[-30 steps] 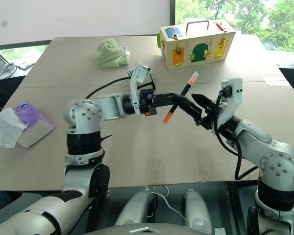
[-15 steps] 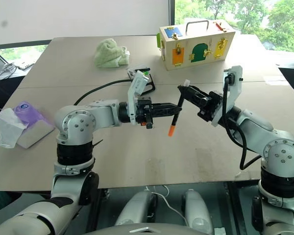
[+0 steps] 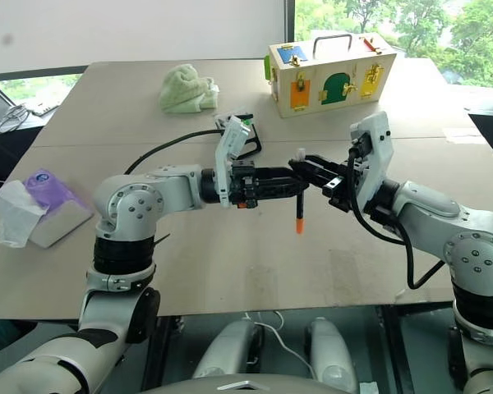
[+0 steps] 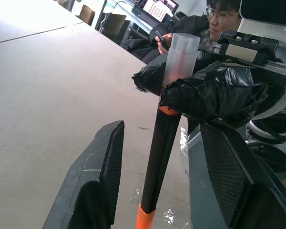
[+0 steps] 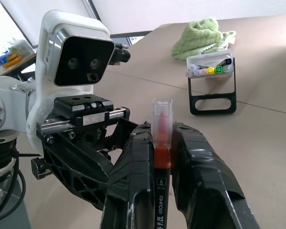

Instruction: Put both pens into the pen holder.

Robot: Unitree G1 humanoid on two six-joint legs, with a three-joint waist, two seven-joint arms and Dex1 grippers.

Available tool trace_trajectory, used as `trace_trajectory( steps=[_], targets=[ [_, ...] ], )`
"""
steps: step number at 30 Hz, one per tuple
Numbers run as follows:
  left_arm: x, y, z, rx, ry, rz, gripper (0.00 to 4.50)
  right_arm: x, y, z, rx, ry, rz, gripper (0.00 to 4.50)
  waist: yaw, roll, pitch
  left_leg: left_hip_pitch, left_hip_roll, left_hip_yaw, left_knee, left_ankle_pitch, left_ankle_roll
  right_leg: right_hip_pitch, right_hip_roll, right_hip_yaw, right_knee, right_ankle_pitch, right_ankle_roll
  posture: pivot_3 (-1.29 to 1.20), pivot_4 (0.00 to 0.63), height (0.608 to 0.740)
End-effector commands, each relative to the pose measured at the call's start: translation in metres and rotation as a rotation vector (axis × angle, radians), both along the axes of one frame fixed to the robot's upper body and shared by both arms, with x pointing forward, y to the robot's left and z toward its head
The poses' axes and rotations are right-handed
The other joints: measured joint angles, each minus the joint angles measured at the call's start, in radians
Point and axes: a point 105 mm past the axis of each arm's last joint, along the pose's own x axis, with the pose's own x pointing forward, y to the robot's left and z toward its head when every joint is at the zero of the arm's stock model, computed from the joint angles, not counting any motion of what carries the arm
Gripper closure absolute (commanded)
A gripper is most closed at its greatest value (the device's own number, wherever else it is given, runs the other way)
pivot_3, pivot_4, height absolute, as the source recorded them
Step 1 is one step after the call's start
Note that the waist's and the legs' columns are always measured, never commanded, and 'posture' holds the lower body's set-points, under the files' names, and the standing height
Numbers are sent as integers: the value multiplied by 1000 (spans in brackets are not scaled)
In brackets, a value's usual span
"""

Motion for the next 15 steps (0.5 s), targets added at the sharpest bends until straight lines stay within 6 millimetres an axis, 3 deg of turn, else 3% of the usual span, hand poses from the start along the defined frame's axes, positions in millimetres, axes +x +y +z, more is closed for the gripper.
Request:
trace_trajectory(
  steps=[1,2,4,5,6,12,14,15],
  targets=[
    [-5,-4,13,-31,-35,-38,2324,-7,4,7,-13,-58,28,4435,0,0,0,0,0,0,0,0,0,0,0,0,0,0,0,0,150,740],
    [-7,-5,12,-23,-35,-50,2544,-8,4,7,-13,-60,29,4435,0,0,0,0,0,0,0,0,0,0,0,0,0,0,0,0,150,740],
    [-8,-6,10,-18,-35,-56,3448,-8,5,8,-11,-64,32,4436,0,0,0,0,0,0,0,0,0,0,0,0,0,0,0,0,150,740],
    [-8,-6,10,-21,-37,-58,4206,-9,5,8,-10,-65,35,4436,0,0,0,0,0,0,0,0,0,0,0,0,0,0,0,0,150,740],
    [-8,-7,10,-23,-39,-58,4449,-9,6,8,-9,-66,38,4436,0,0,0,0,0,0,0,0,0,0,0,0,0,0,0,0,150,740],
    [-1,-5,9,-13,-89,-9,4500,-9,4,16,-26,-127,24,4436,1,0,0,0,0,0,0,0,0,0,0,1,0,0,0,0,150,740],
    [13,2,14,-45,-162,94,4500,-14,2,32,39,-181,59,3336,1,0,0,0,0,0,0,0,0,0,0,1,0,0,0,0,150,740],
    [20,7,16,-59,-191,150,4500,-14,-1,37,48,-202,49,2998,1,0,0,0,0,0,0,0,0,0,0,1,0,0,0,0,150,740]
  ],
)
